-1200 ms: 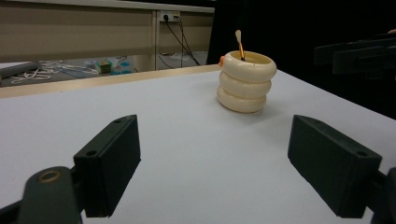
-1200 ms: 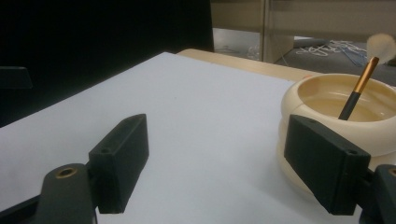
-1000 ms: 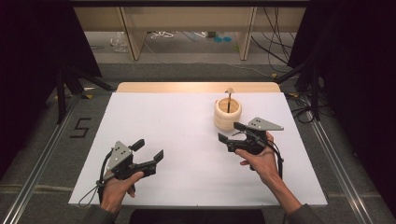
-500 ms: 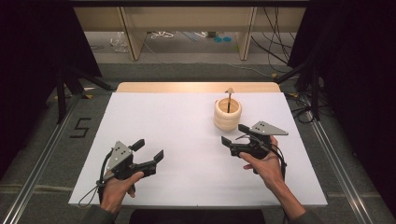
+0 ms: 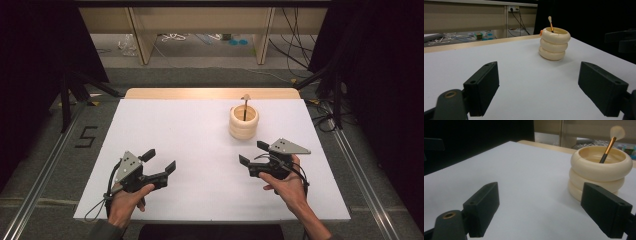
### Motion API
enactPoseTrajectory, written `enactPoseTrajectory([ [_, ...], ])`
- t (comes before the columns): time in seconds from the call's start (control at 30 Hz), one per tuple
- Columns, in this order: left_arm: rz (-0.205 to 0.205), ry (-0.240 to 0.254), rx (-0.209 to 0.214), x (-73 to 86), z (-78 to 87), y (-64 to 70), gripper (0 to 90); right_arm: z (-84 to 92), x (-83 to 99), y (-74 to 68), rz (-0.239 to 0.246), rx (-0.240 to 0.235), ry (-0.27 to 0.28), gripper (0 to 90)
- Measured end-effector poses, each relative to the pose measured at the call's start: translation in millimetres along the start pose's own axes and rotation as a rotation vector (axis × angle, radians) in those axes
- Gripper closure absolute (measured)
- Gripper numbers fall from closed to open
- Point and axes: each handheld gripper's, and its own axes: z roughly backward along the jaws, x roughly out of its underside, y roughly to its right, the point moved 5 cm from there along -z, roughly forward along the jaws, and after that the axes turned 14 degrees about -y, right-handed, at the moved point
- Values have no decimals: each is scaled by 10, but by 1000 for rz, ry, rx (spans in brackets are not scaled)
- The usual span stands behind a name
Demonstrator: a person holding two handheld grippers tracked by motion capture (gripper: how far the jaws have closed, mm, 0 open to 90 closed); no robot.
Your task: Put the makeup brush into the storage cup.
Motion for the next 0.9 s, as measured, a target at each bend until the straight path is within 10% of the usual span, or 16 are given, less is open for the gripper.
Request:
enactPoseTrajectory([
  [0.9,4,-3,8,2,-7,11,166,50,181,33,-49,-7,-7,162],
])
